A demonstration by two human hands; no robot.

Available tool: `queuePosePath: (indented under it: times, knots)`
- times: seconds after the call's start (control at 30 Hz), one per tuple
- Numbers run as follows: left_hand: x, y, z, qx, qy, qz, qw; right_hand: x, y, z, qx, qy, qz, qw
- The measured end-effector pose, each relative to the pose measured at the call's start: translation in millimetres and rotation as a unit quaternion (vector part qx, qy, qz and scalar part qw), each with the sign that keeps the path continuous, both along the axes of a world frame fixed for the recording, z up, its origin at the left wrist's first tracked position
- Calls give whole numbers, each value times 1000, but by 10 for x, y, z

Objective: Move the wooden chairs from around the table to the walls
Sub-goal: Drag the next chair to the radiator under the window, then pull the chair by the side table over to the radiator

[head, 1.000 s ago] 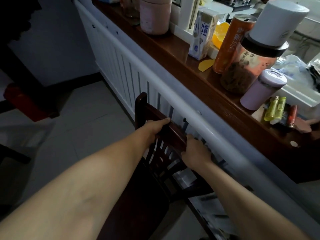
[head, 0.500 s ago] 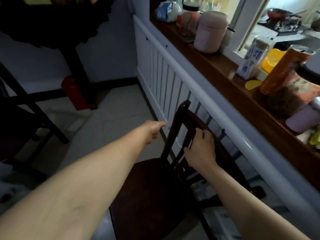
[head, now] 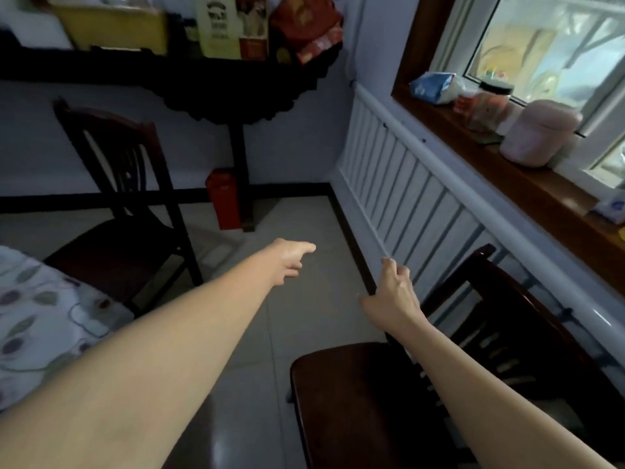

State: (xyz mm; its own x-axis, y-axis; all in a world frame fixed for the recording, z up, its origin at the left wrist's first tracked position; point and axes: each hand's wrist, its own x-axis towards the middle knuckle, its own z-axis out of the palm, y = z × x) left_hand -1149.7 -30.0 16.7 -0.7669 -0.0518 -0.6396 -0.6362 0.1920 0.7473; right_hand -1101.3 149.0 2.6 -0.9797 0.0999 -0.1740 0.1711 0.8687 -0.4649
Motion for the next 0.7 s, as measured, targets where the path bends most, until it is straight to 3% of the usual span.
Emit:
queuePosePath:
  times: [0.33, 0.7]
  knots:
    - [158, -2031, -31, -17, 15, 129, 991, -151, -1921, 71, -16, -19, 111, 994]
    - [-45, -3027, -75, -3, 15, 230, 973, -726, -2965, 55, -21, -25, 199, 980]
